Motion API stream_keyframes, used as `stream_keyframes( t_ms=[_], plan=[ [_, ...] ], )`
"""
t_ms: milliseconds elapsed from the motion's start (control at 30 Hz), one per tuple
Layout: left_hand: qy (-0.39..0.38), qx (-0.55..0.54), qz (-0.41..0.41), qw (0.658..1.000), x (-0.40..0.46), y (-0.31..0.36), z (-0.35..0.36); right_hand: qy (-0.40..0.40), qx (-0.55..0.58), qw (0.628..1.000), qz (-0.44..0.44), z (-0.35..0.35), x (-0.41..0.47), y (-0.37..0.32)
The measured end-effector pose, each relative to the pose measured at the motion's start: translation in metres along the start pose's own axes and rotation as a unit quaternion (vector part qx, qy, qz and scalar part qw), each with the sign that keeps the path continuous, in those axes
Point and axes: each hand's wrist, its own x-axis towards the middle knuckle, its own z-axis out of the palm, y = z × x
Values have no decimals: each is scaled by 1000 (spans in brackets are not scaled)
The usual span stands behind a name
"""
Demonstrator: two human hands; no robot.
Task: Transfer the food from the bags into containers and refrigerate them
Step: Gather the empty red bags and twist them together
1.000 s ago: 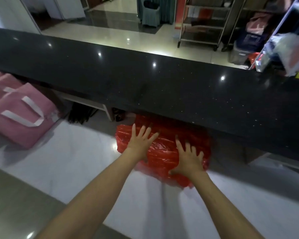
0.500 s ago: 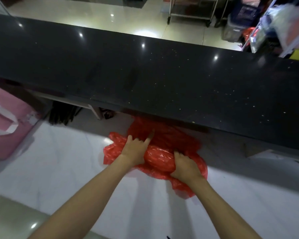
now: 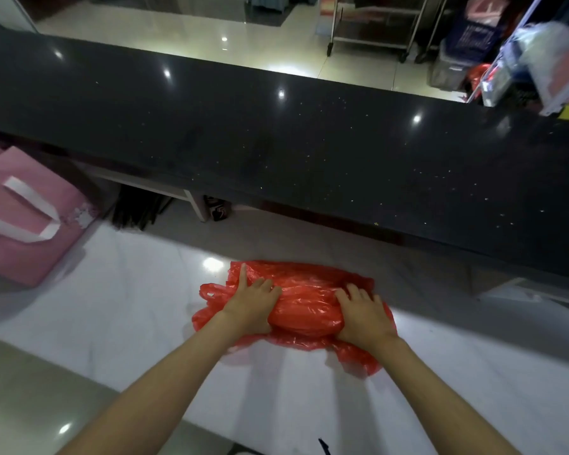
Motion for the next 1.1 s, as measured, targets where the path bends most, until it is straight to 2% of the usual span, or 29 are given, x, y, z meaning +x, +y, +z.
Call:
stream_keyframes(
  t_ms=[100, 167, 233, 333, 400, 467, 567, 633, 733, 833, 933, 1033, 1100],
  plan=[
    [-1, -97, -16, 995, -1, -8, -2, 19, 34, 999, 16, 0, 0, 12],
    [-27, -137, -51, 989, -6, -16, 0, 10, 52, 998, 28, 3, 0, 22],
    [-51, -128, -85, 987, -11, -20, 2, -3, 39, 999, 36, 4, 0, 29],
    [20, -44, -60, 997, -19, -22, 4, 68, -20, 997, -14, 6, -2, 33],
    [50, -17, -40, 998, -26, -21, 9, 77, -6, 996, -48, 7, -5, 32],
    [43, -58, -38, 997, -37, -23, 12, 62, 45, 996, -51, 2, -9, 27],
    [-12, -158, -88, 983, -66, -21, 0, 76, 117, 990, -31, -12, -13, 12],
    [9, -202, -111, 973, -85, -20, -2, 79, 147, 986, -22, -19, -12, -1],
    [75, -181, -128, 972, -113, -23, 4, 86, 129, 985, -73, -31, -10, -27],
    [130, -156, -82, 976, -120, -22, -8, 127, 71, 978, -148, -46, -5, -57],
    [119, -154, -62, 979, -114, -20, -19, 148, 51, 964, -216, -60, -2, -86],
    [78, -168, -120, 975, -116, -27, -11, 147, 53, 955, -254, -67, -1, -99],
    [89, -137, -165, 973, -124, -33, -9, 129, 77, 963, -226, -66, -4, -100]
  ],
)
